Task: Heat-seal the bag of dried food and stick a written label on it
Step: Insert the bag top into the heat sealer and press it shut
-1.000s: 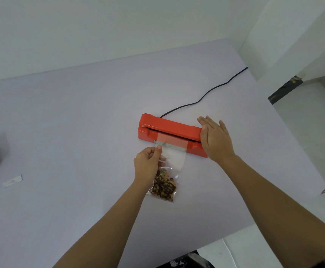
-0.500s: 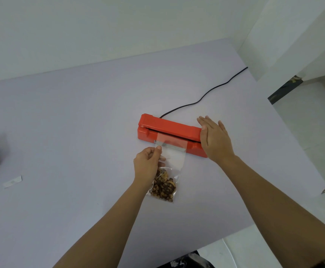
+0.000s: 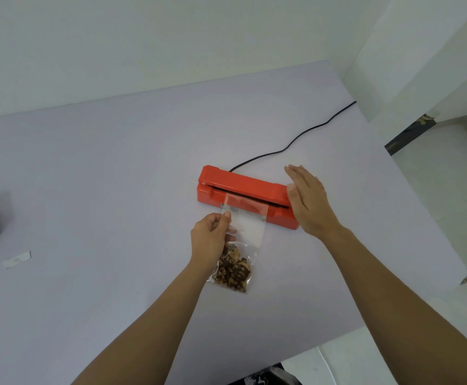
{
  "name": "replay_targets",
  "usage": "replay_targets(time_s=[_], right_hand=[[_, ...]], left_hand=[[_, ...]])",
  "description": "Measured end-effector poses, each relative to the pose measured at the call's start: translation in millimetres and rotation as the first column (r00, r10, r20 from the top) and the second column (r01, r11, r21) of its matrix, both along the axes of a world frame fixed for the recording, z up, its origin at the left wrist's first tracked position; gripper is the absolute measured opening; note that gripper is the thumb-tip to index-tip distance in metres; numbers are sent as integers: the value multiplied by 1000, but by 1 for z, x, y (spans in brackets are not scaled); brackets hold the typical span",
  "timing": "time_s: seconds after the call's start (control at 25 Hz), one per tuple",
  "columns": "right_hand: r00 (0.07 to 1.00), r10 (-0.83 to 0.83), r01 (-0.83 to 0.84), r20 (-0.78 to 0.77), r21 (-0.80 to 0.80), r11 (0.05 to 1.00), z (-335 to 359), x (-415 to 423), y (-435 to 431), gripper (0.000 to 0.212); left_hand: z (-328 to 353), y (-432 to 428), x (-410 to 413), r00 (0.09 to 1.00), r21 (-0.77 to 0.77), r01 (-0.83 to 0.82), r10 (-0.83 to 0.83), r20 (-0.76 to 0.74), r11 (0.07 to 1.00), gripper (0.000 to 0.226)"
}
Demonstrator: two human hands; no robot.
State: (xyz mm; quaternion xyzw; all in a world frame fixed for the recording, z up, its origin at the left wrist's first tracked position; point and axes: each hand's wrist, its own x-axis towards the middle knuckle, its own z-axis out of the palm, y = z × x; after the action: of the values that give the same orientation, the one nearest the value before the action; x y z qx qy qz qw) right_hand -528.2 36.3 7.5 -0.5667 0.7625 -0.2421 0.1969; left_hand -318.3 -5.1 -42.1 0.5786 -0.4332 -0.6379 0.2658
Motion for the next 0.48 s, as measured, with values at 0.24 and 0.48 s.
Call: replay_targets(time_s=[0.24,0.48], right_hand=[[996,59,-53,69,-89,995,43,-12,9,53],[964,57,33,259,-330,943,97,13,-19,55]], left_hand=[[3,-1,0,1000,3,7,-7,-3,1000,27],[8,-5,2,998,6,56,-56,13,998,27]])
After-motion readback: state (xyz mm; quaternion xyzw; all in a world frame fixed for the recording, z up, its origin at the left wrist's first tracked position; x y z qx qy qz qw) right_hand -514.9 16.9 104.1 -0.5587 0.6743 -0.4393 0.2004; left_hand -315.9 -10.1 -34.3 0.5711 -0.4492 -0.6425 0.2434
